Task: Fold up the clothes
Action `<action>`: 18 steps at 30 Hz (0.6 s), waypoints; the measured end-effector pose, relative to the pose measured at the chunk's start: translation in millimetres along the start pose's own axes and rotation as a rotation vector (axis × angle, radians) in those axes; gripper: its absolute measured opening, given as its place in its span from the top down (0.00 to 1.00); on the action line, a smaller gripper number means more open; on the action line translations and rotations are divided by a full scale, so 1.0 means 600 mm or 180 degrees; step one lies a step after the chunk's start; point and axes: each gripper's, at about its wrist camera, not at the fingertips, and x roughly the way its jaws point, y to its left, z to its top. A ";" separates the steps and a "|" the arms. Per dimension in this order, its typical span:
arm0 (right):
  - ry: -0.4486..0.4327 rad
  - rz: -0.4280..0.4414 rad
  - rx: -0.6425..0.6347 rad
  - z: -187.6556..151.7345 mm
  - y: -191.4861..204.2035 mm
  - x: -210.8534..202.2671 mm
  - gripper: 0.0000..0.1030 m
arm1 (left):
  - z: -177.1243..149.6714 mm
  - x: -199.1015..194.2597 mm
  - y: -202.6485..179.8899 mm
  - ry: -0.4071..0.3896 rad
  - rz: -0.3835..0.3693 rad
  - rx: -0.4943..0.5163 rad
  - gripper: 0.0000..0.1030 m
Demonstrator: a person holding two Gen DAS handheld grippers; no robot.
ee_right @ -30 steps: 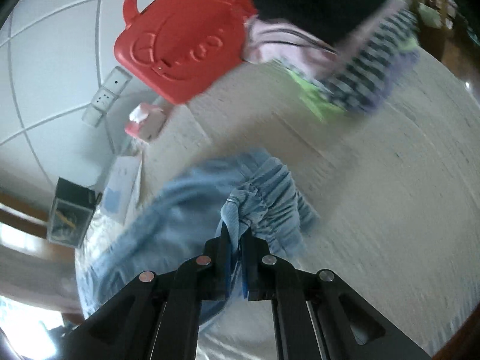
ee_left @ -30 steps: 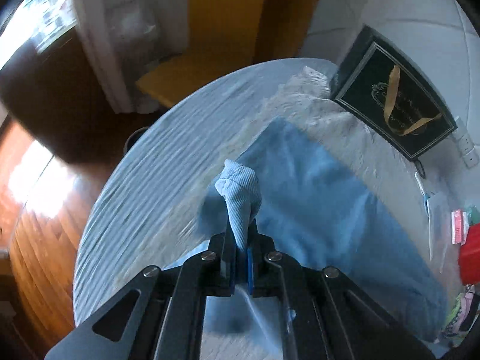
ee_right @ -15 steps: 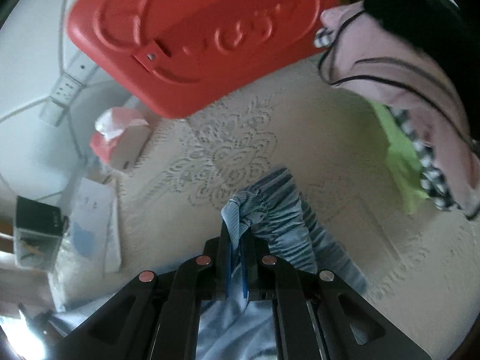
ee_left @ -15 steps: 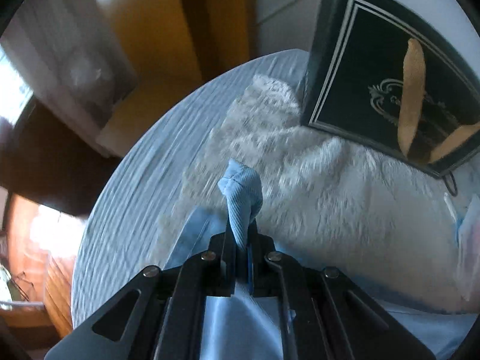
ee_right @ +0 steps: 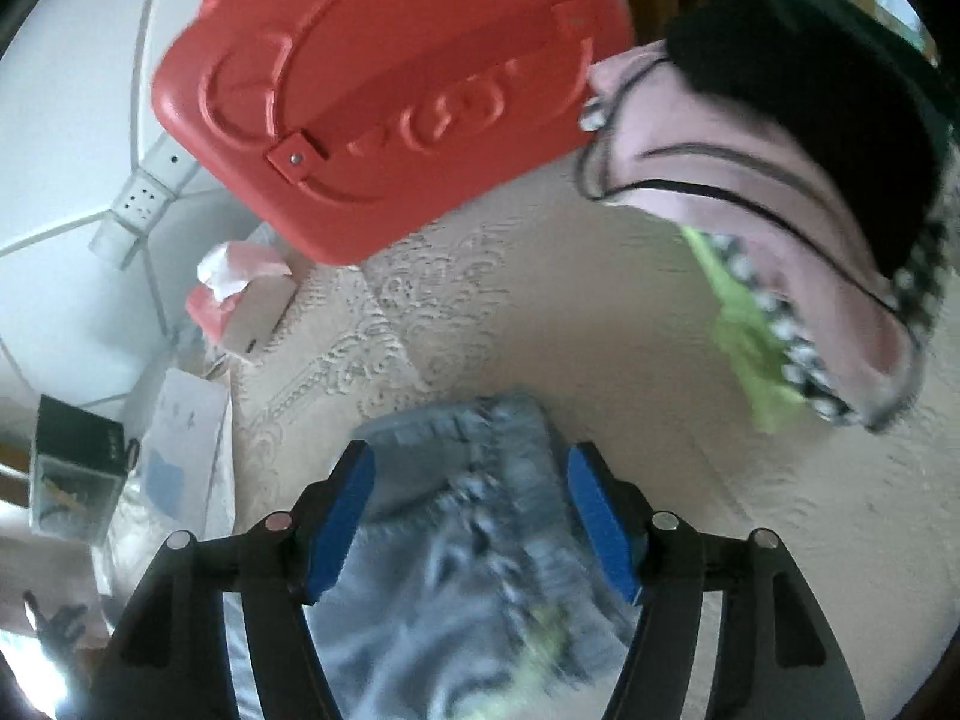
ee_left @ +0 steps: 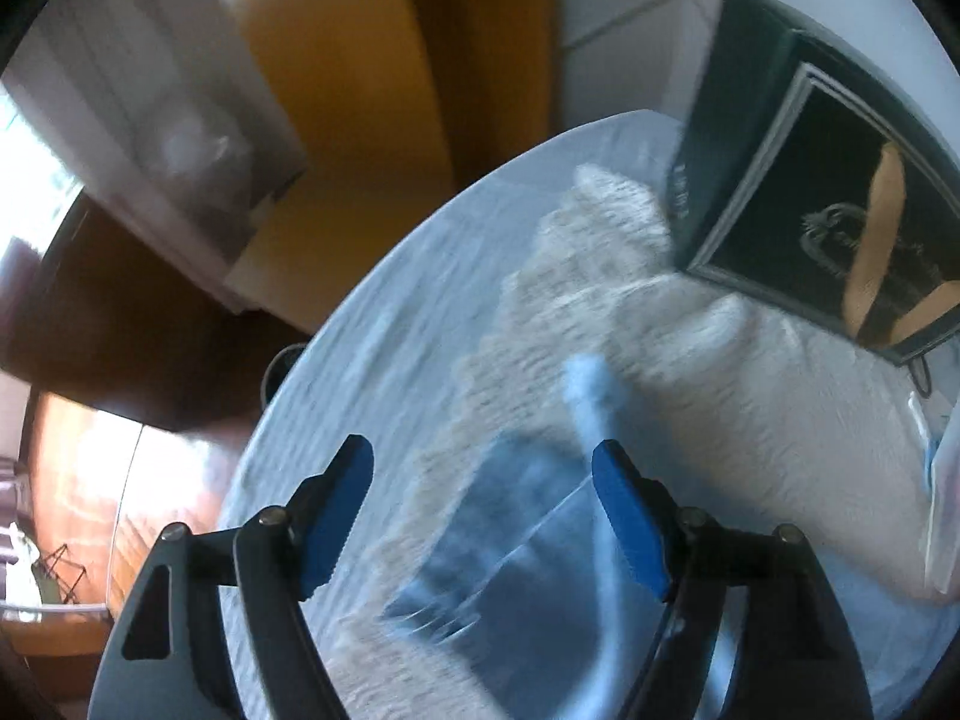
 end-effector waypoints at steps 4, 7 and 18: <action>0.0061 -0.0036 0.0116 -0.037 -0.043 -0.020 0.36 | -0.063 0.002 0.042 0.0091 -0.0115 -0.0082 0.27; 0.0097 -0.0017 0.0215 -0.069 -0.074 -0.029 0.36 | -0.111 0.001 0.044 0.0105 -0.0169 0.0049 0.27; 0.0250 0.0246 0.0515 -0.132 -0.105 -0.003 0.32 | -0.176 0.052 -0.010 0.0478 -0.0258 0.0363 0.94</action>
